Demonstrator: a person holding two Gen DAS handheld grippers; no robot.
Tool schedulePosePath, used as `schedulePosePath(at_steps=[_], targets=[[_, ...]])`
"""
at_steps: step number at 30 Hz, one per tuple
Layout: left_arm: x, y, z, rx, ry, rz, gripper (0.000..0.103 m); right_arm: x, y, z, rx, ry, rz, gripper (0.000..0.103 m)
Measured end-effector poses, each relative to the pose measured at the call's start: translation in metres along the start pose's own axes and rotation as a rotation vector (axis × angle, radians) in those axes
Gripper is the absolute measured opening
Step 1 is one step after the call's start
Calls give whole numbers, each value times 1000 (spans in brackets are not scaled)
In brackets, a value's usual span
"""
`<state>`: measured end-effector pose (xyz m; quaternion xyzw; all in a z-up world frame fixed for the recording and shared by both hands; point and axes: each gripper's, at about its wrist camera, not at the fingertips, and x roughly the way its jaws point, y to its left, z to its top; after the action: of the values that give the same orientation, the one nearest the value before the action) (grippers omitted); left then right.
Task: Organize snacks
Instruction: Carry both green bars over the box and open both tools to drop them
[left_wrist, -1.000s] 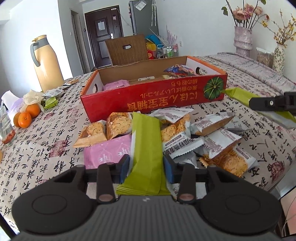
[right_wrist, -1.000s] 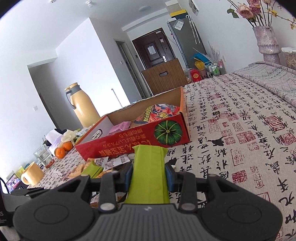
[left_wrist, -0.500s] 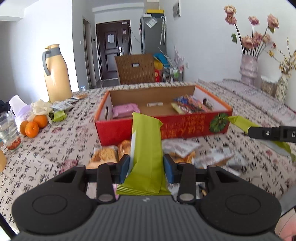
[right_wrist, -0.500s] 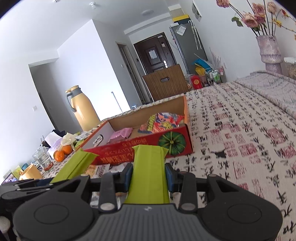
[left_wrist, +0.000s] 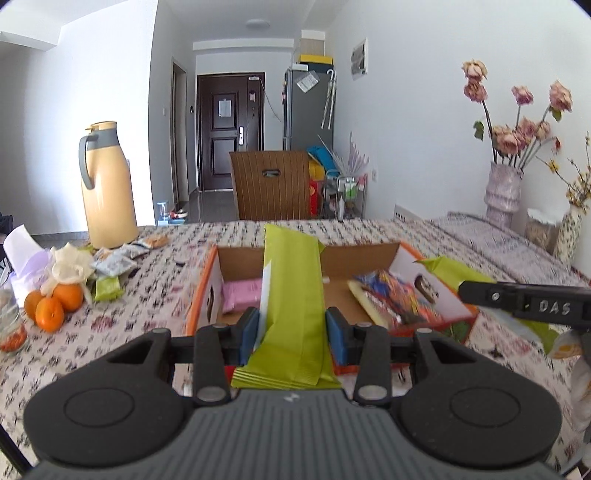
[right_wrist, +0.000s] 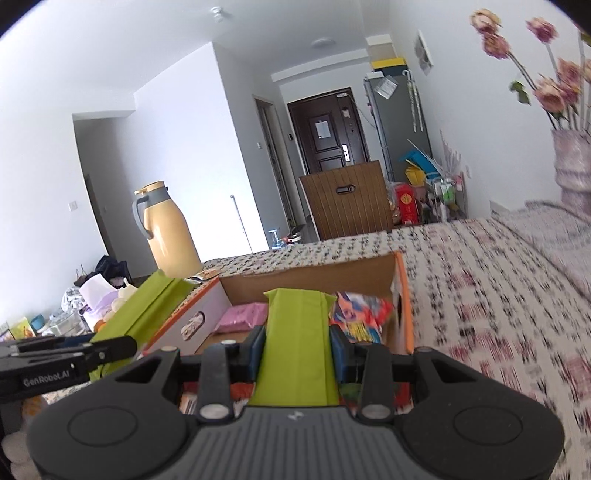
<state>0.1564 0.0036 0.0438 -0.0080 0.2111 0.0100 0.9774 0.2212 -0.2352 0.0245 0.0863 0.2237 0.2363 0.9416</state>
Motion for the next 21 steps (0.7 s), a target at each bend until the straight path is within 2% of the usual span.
schedulePosePath(at_steps=[9,15,21], targets=[[53,10,33,-38,-22,-4,40,73,16,32,-82,39,7,35],[96,19,35,-83,9,5,40,112,19,34,-106,64,-11,35],[127,35,26,-137,48,28,40,137,18,27,-126,50,-3,35]])
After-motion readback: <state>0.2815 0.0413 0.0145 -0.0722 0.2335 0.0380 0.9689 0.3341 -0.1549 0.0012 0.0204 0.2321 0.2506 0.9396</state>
